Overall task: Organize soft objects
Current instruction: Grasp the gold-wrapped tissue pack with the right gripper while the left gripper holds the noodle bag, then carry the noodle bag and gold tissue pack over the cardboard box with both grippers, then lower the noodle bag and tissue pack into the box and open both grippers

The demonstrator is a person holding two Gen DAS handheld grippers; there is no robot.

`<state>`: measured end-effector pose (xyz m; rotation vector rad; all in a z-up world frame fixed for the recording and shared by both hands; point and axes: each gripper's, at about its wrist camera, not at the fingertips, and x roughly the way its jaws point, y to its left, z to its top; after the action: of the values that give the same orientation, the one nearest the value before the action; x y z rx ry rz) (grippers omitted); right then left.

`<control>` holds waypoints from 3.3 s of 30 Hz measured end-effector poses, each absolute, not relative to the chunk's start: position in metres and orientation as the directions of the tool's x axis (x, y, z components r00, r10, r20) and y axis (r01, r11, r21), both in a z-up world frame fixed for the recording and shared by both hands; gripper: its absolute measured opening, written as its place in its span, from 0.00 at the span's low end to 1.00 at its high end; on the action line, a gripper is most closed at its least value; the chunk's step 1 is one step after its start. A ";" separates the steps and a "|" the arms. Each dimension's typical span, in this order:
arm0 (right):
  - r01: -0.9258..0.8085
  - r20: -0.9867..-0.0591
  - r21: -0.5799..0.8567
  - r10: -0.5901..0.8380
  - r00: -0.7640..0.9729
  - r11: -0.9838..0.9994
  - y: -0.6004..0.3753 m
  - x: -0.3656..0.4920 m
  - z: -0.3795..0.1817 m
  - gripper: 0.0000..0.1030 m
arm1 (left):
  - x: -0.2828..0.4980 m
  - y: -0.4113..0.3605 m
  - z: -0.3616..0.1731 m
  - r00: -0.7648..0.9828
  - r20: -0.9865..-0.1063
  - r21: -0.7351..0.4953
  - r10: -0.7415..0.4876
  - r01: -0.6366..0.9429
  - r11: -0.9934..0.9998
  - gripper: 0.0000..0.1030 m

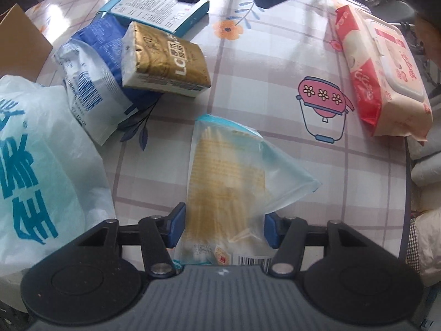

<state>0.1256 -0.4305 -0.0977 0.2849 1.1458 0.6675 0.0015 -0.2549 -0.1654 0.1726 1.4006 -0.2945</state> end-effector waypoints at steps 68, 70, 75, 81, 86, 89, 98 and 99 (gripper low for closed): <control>-0.090 -0.327 0.873 0.711 0.622 0.480 -0.281 0.133 0.051 0.69 | 0.092 0.033 0.044 0.411 -0.897 -0.112 -0.163 0.146 0.983 0.47; -0.079 -0.334 0.880 0.728 0.599 0.469 -0.255 0.146 0.046 0.69 | 0.102 0.050 0.026 0.384 -0.915 -0.076 -0.120 0.127 0.989 0.47; -0.033 -0.404 0.869 0.747 0.528 0.494 -0.191 0.167 0.027 0.69 | 0.126 0.073 -0.028 0.282 -0.956 -0.042 -0.085 0.154 0.987 0.47; 0.015 -0.502 0.830 0.736 0.454 0.557 -0.144 0.177 -0.001 0.69 | 0.130 0.080 -0.080 0.164 -0.986 0.008 -0.029 0.220 0.975 0.47; 0.042 -0.573 0.792 0.719 0.393 0.609 -0.122 0.190 -0.022 0.69 | 0.130 0.083 -0.101 0.110 -0.993 -0.023 -0.052 0.257 0.966 0.49; 0.047 -0.617 0.761 0.698 0.363 0.647 -0.112 0.195 -0.031 0.69 | 0.134 0.087 -0.102 0.097 -0.992 -0.049 -0.076 0.253 0.966 0.52; 0.004 -0.708 0.673 0.643 0.293 0.740 -0.089 0.204 -0.037 0.69 | 0.142 0.095 -0.111 0.055 -0.996 -0.056 -0.073 0.267 0.962 0.50; -0.007 -0.713 0.666 0.640 0.286 0.746 -0.087 0.205 -0.037 0.69 | 0.143 0.097 -0.113 0.054 -0.996 -0.056 -0.073 0.270 0.961 0.50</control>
<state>0.2047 -0.0874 -0.0372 0.6201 1.2179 0.4713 0.1428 0.0968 -0.1130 0.1602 1.4963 -0.2626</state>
